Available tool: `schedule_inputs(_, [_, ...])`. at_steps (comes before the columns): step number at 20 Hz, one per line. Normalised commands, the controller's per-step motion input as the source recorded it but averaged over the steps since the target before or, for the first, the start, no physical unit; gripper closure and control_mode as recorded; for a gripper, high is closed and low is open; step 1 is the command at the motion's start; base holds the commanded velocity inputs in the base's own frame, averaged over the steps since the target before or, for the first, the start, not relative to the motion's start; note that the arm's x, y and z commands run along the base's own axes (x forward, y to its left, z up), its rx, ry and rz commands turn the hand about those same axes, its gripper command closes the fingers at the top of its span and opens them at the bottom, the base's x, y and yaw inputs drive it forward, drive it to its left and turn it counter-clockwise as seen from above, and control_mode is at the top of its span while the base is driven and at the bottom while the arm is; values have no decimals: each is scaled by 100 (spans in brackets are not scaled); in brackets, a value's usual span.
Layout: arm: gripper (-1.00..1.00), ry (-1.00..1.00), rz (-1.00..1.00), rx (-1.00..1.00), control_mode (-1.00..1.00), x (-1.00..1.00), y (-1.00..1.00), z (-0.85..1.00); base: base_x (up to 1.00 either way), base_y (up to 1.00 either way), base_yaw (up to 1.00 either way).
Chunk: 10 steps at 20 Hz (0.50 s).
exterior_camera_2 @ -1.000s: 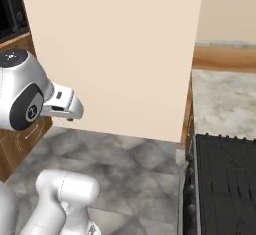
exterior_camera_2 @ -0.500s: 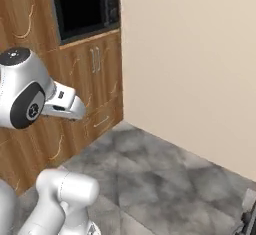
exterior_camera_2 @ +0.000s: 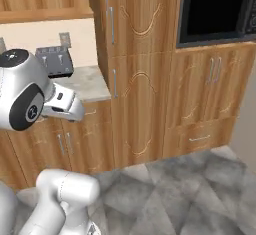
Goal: There is a tray on the dining counter. Grab the cup, mug, and pitcher and place them on the tray. The pitcher may be placed next to the tray if it cannot fit the tray.
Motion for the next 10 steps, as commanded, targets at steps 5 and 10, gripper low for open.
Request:
schedule_inputs(5, [-100, 0, 0, 0, 100, 0, 0, 0, 8, 0, 76])
schedule_inputs(10, [-100, 0, 0, 0, 100, 0, 0, 0, 34, -3, 51])
